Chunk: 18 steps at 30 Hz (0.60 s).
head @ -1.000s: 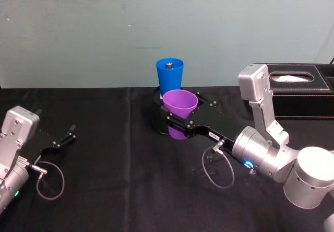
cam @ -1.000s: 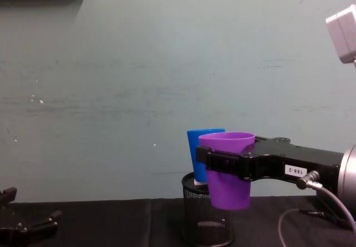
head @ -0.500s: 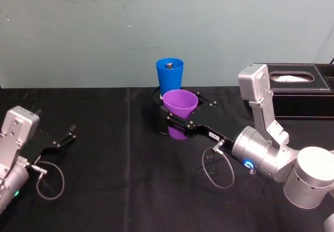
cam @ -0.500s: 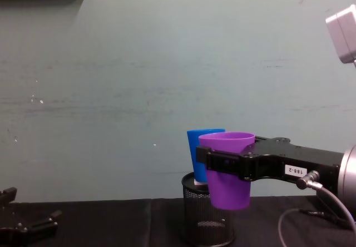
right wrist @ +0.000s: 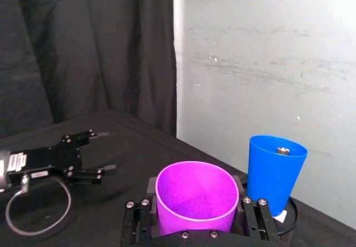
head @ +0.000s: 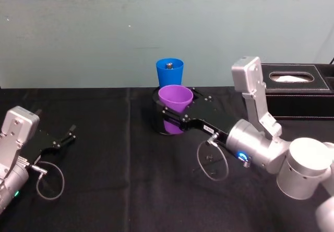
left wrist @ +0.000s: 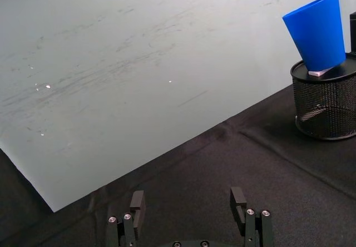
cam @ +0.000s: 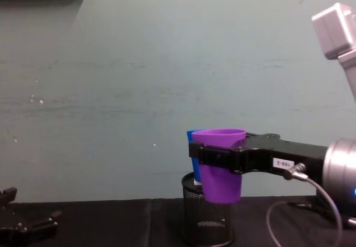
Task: Pick up one cup with a gripper and tap it against the other cup.
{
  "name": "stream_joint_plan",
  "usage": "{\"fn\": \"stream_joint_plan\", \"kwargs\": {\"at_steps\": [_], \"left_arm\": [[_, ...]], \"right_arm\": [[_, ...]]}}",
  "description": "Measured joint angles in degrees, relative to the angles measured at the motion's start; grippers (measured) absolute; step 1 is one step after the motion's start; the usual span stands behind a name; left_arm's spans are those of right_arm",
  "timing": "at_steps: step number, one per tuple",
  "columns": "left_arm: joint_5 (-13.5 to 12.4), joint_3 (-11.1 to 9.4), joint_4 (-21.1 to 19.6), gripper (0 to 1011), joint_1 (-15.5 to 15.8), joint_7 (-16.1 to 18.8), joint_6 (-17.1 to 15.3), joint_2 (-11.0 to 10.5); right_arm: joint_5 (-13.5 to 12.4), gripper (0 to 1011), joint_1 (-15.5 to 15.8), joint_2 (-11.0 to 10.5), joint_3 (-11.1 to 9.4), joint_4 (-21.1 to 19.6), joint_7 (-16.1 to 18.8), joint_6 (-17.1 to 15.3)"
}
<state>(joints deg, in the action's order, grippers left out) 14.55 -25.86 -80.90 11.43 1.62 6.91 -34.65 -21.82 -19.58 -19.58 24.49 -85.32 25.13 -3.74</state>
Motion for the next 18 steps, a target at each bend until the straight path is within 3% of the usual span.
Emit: {"fn": "stream_joint_plan", "kwargs": {"at_steps": [7, 18], "left_arm": [[0.0, 0.0, 0.0, 1000, 0.0, 0.0, 0.0, 0.0], [0.0, 0.0, 0.0, 1000, 0.0, 0.0, 0.0, 0.0]], "right_arm": [[-1.2, 747, -4.1, 2.8, 0.4, 5.7, -0.5, -1.8], [-0.3, 747, -10.7, 7.1, 1.3, 15.8, -1.7, -1.2]]}}
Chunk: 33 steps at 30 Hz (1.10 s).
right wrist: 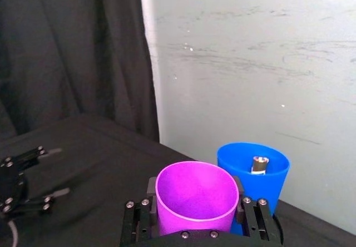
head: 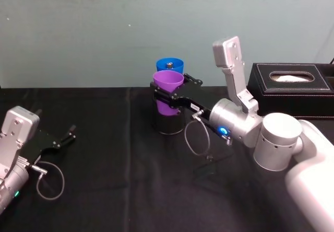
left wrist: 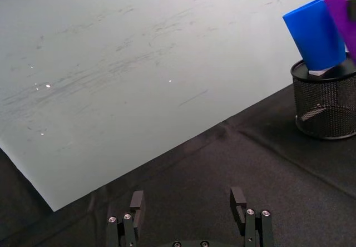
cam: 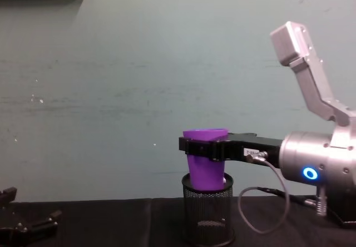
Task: Pick up one cup with a gripper and tap it against the other cup.
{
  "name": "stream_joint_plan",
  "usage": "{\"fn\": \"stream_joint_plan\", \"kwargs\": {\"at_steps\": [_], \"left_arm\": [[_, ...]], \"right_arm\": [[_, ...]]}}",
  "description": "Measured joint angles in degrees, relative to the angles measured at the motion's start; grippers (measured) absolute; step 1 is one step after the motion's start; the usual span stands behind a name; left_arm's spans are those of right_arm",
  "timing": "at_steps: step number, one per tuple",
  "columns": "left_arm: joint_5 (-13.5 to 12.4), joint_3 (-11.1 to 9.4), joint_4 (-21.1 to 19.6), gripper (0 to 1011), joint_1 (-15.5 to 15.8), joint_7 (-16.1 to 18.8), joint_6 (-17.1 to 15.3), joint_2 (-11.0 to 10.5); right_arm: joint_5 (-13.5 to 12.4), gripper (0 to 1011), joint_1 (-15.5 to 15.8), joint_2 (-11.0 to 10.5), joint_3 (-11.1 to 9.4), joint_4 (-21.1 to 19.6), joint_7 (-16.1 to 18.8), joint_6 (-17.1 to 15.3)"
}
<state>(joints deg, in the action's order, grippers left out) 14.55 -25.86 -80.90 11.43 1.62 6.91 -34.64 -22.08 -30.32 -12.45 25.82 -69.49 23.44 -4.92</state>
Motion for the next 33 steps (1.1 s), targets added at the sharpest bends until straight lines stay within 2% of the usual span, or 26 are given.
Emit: {"fn": "stream_joint_plan", "kwargs": {"at_steps": [7, 13, 33], "left_arm": [[0.0, 0.0, 0.0, 1000, 0.0, 0.0, 0.0, 0.0], [0.0, 0.0, 0.0, 1000, 0.0, 0.0, 0.0, 0.0], [0.0, 0.0, 0.0, 1000, 0.0, 0.0, 0.0, 0.0]], "right_arm": [[1.3, 747, -3.2, 2.7, -0.1, 5.7, -0.9, 1.9], [2.2, 747, -4.3, 3.9, -0.8, 7.9, -1.7, 3.0], [2.9, 747, -4.3, 4.4, -2.6, 7.5, -1.4, 3.4]]}}
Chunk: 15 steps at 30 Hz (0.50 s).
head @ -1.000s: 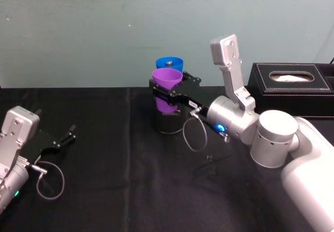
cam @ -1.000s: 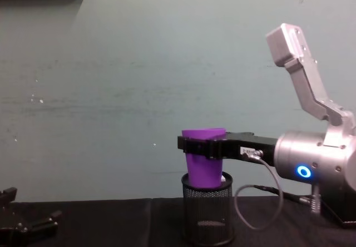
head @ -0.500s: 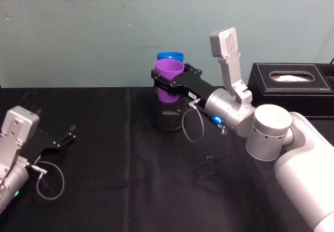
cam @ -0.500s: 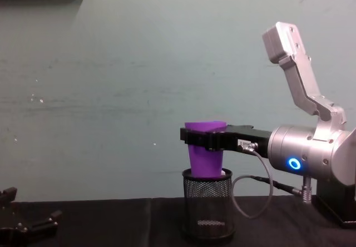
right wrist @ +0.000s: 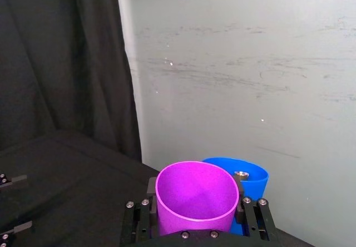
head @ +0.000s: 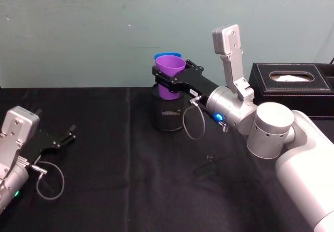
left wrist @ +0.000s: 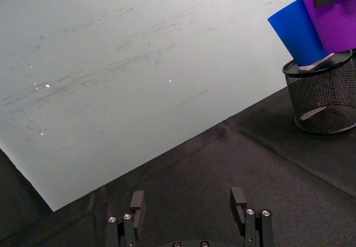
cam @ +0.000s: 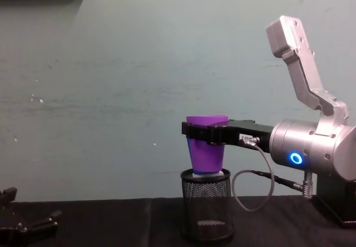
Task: Pick up one cup with a gripper and tap it against the other cup.
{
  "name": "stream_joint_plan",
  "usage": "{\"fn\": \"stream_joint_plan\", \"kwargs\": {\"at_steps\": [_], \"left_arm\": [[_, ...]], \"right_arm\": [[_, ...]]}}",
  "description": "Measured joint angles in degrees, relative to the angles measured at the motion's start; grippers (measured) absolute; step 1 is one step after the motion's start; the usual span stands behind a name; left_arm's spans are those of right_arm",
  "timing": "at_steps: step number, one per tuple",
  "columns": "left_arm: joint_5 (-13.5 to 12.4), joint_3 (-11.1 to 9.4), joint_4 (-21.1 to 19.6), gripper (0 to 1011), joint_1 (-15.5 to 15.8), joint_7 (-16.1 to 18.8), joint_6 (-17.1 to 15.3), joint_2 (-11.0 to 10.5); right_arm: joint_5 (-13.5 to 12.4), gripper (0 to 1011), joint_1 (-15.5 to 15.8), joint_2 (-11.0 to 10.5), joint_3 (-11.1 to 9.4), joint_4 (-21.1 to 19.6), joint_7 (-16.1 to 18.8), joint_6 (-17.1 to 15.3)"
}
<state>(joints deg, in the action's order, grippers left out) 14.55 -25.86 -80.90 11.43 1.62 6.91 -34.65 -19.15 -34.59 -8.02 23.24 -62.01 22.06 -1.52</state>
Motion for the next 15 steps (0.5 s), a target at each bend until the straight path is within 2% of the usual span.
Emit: {"fn": "stream_joint_plan", "kwargs": {"at_steps": [15], "left_arm": [[0.0, 0.0, 0.0, 1000, 0.0, 0.0, 0.0, 0.0]], "right_arm": [[0.7, 747, -0.3, 0.5, 0.0, 0.2, 0.1, -0.1]]}}
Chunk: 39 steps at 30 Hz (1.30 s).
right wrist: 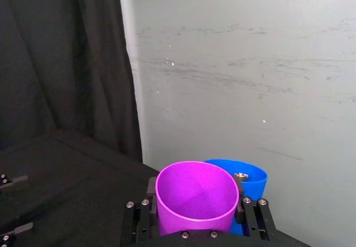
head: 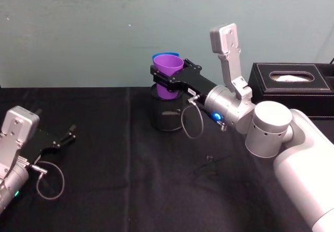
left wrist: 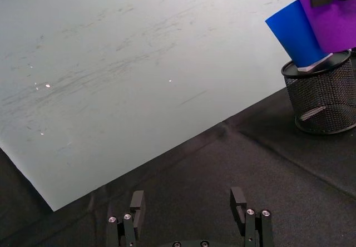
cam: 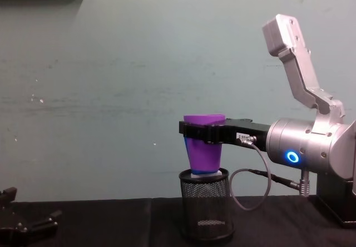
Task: Pick up one cup with a gripper and tap it against the other cup.
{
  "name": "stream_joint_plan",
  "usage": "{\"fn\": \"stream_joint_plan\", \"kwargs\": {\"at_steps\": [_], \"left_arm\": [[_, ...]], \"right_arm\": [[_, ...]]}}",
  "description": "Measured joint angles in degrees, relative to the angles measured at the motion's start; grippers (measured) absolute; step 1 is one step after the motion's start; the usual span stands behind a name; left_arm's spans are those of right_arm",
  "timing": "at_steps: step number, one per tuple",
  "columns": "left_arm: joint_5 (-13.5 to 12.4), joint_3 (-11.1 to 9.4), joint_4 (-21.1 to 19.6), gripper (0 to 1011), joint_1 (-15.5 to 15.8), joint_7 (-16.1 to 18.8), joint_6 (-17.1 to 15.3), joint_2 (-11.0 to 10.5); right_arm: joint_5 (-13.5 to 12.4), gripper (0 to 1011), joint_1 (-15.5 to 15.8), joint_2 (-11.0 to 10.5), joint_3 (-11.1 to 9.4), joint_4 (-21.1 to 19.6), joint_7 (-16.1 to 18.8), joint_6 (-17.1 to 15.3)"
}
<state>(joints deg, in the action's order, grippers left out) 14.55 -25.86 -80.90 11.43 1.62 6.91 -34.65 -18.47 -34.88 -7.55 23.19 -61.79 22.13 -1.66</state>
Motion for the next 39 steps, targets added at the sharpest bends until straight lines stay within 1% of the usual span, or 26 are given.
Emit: {"fn": "stream_joint_plan", "kwargs": {"at_steps": [8, 39], "left_arm": [[0.0, 0.0, 0.0, 1000, 0.0, 0.0, 0.0, 0.0], [0.0, 0.0, 0.0, 1000, 0.0, 0.0, 0.0, 0.0]], "right_arm": [[0.6, 747, 0.1, 0.0, 0.0, 0.1, -0.2, 0.1], [0.5, 747, 0.1, 0.0, 0.0, 0.1, -0.3, 0.1]]}}
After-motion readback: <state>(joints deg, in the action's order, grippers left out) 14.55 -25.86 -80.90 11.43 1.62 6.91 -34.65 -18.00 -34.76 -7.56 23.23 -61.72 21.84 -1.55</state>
